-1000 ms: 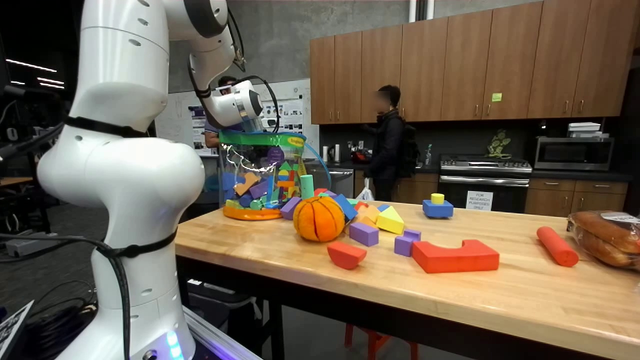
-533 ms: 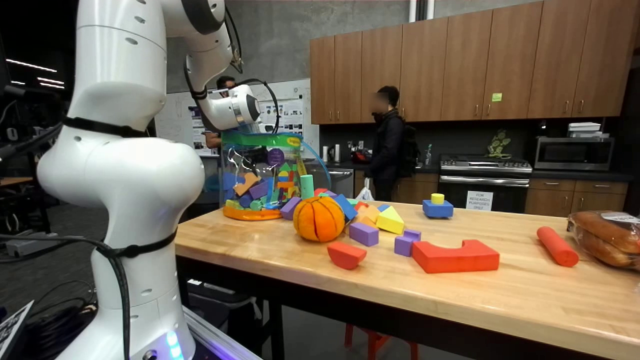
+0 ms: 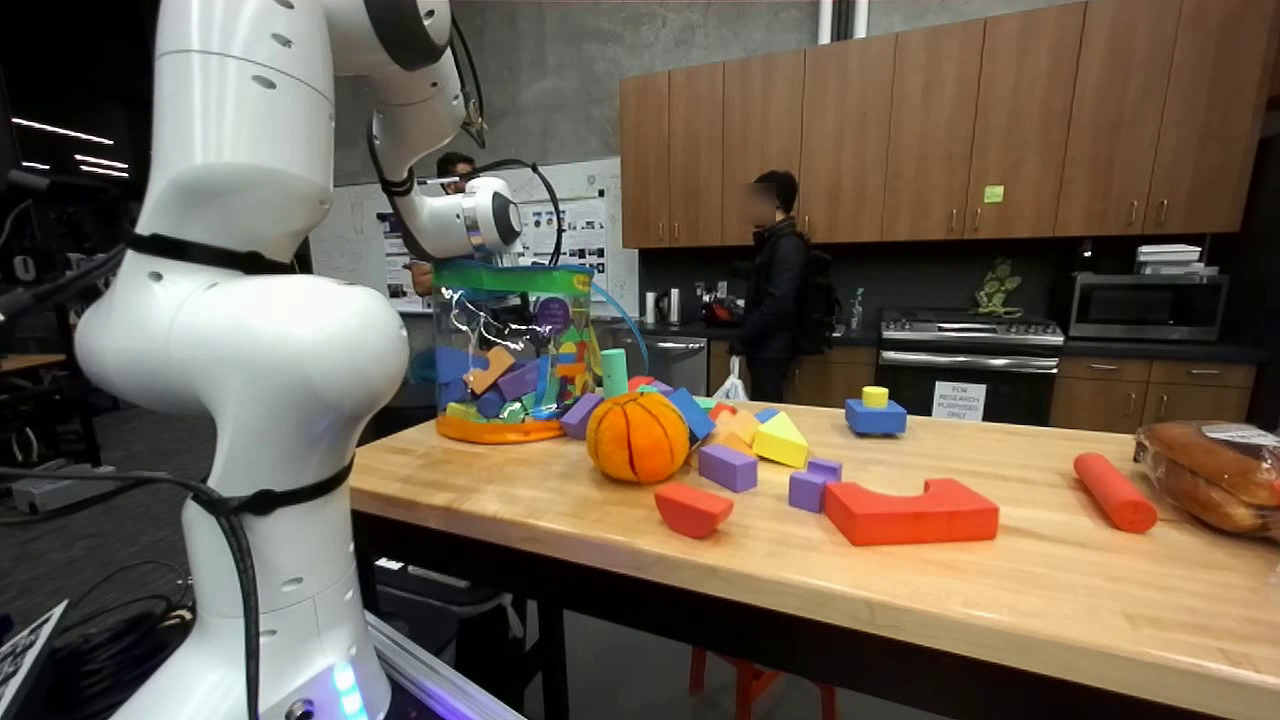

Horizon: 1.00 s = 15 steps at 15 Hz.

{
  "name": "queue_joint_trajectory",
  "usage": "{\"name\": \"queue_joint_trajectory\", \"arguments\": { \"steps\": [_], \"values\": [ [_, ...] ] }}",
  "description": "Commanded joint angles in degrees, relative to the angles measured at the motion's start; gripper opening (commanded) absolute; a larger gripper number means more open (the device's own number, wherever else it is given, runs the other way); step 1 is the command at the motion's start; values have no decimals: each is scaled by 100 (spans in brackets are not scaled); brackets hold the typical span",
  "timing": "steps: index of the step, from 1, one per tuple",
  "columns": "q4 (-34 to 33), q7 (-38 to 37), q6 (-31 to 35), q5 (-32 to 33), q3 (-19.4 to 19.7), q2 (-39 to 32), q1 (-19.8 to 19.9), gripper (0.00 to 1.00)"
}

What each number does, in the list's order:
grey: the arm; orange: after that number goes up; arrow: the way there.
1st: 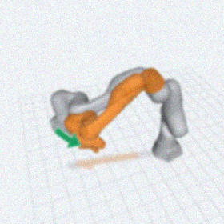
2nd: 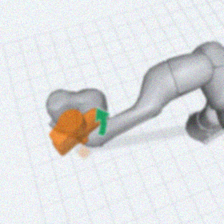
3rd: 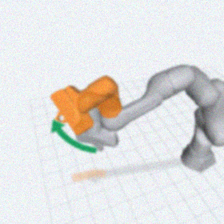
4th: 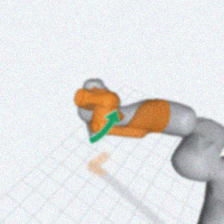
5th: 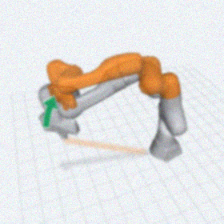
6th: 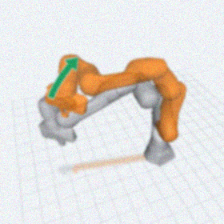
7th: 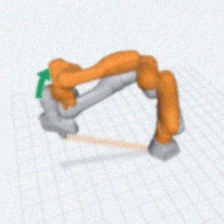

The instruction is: Remove the blocks from the basket

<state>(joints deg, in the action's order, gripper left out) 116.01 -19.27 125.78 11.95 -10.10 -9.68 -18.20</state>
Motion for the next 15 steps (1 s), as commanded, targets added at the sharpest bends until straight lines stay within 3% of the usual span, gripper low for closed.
{"name": "queue_joint_trajectory", "arguments": {
  "steps": [1, 6, 8, 15],
  "values": [
    [-113, 241, -292, -99, -71, -105, 92, 68],
    [-203, 309, -285, -69, -79, -147, 92, 29],
    [-216, 292, -255, -25, -64, -147, 96, 17],
    [-160, 30, -297, 349, 11, 37, 79, 15]
  ]
}}
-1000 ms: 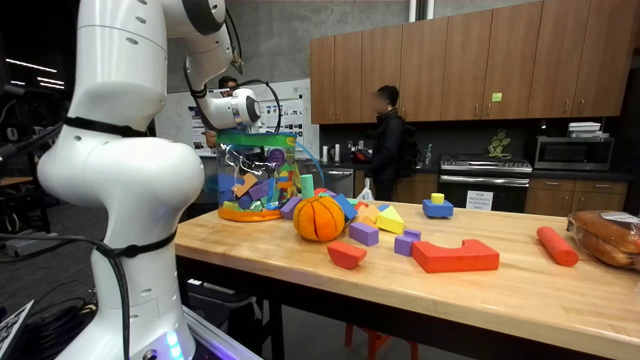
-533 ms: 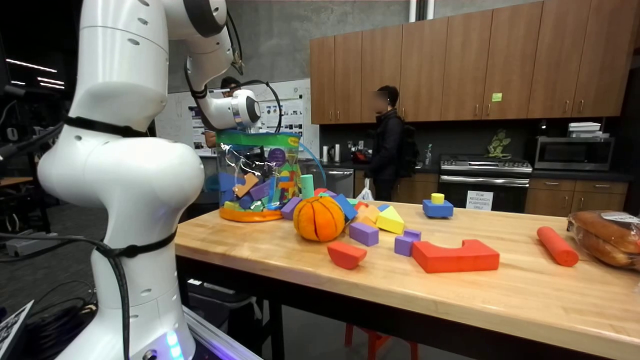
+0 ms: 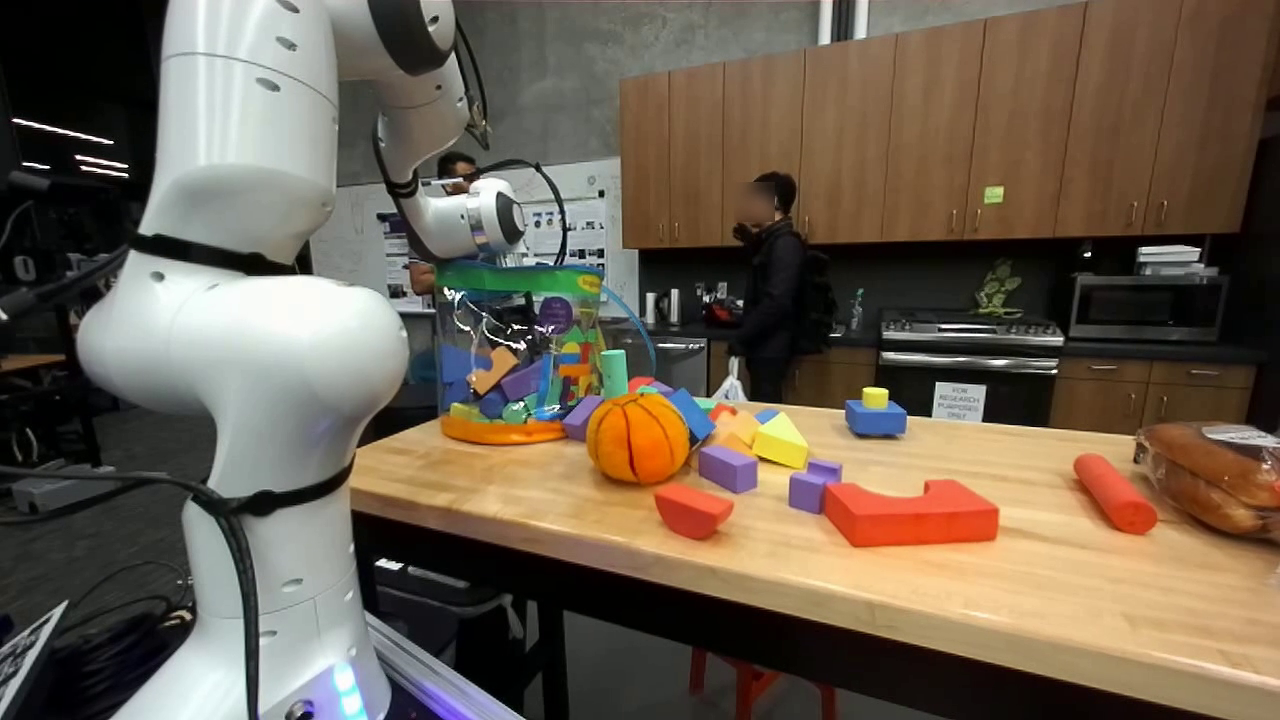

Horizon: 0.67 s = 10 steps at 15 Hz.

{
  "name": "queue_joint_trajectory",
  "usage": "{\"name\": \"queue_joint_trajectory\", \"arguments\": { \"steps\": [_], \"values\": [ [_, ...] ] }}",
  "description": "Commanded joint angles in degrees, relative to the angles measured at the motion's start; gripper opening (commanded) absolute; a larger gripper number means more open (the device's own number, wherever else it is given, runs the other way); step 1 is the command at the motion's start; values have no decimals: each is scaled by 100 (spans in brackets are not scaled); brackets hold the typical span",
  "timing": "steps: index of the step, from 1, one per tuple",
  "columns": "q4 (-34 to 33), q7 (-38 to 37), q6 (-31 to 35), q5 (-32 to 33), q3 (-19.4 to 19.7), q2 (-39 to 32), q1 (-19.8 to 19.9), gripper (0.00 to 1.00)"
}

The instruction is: Remove the blocks from the basket

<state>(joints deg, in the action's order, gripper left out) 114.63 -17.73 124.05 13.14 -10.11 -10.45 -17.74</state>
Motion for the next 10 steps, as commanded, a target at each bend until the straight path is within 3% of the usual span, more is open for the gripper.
{"name": "queue_joint_trajectory", "arguments": {
  "steps": [1, 10],
  "values": [
    [-8, -168, -145, 329, 19, 166, 34, 15],
    [132, -768, -480, 1377, -69, 1065, 72, 15]
  ]
}}
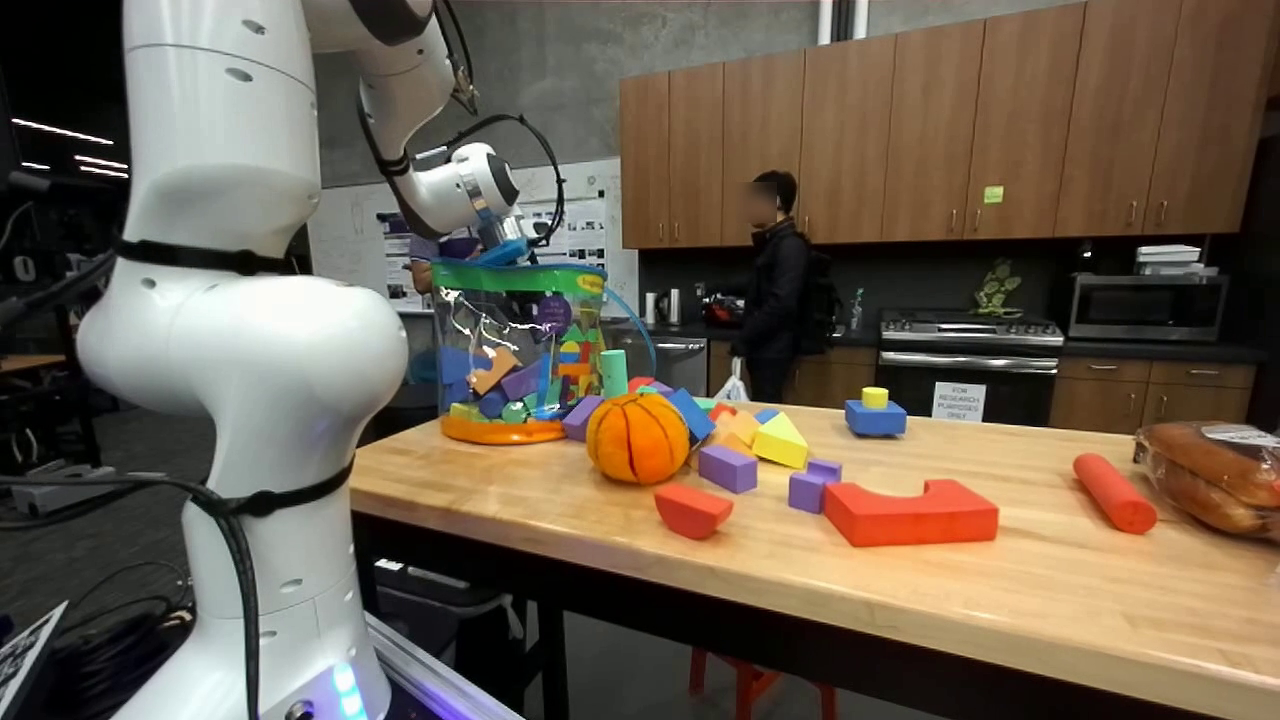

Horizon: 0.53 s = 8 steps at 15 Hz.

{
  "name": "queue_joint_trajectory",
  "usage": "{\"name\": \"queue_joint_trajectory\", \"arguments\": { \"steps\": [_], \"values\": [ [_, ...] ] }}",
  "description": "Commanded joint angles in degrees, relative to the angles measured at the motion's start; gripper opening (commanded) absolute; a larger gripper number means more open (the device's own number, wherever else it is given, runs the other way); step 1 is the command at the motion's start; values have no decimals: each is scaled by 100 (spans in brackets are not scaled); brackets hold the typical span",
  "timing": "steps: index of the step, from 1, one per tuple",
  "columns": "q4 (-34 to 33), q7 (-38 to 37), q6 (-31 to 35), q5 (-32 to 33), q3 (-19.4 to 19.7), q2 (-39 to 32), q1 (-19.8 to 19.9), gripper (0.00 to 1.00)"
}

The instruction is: Remove the blocks from the basket

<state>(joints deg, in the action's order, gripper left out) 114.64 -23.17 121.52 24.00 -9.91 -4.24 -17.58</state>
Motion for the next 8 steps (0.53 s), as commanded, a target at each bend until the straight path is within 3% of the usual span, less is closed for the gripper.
{"name": "queue_joint_trajectory", "arguments": {
  "steps": [1, 8],
  "values": [
    [106, -280, -301, 381, -116, 537, 71, 15],
    [100, -717, -476, 871, -306, 1112, 267, 15]
  ]
}}
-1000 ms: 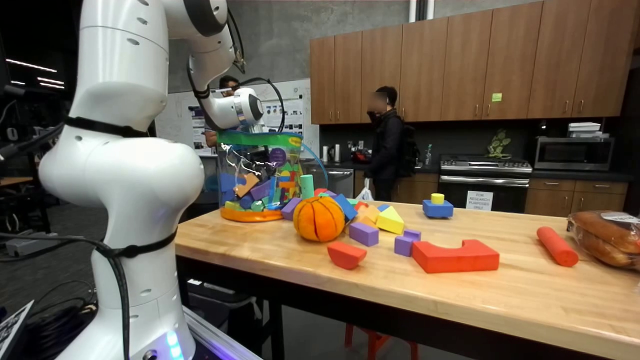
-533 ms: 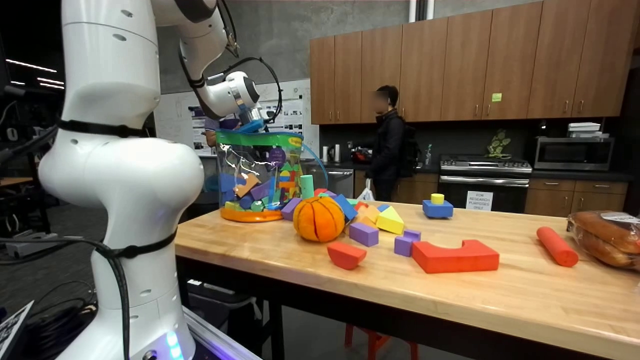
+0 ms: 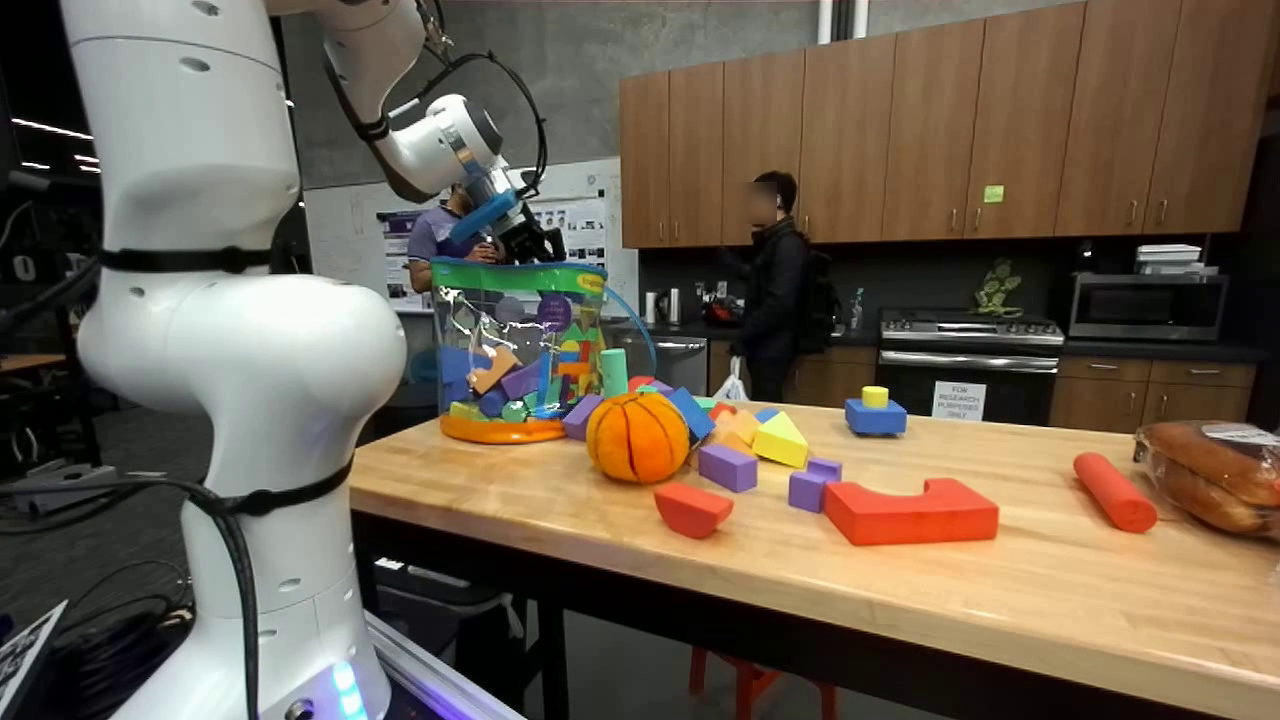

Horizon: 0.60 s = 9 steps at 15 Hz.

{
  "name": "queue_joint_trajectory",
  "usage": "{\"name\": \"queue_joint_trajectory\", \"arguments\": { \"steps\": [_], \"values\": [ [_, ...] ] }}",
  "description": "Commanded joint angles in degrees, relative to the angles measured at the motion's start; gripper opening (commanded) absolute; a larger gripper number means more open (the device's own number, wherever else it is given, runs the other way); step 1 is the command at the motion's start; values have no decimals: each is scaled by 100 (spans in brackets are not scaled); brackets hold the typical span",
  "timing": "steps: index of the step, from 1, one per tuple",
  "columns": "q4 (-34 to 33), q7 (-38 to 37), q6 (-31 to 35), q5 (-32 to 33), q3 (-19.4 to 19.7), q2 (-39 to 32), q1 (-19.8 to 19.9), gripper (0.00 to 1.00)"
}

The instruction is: Remove the blocks from the basket

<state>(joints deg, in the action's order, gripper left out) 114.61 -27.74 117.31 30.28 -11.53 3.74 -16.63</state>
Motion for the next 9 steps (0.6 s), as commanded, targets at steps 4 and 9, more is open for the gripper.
{"name": "queue_joint_trajectory", "arguments": {
  "steps": [4, 9],
  "values": [
    [242, -809, 59, 489, -204, 676, 372, 15],
    [460, -1424, 120, 614, -204, 1092, 640, 15]
  ]
}}
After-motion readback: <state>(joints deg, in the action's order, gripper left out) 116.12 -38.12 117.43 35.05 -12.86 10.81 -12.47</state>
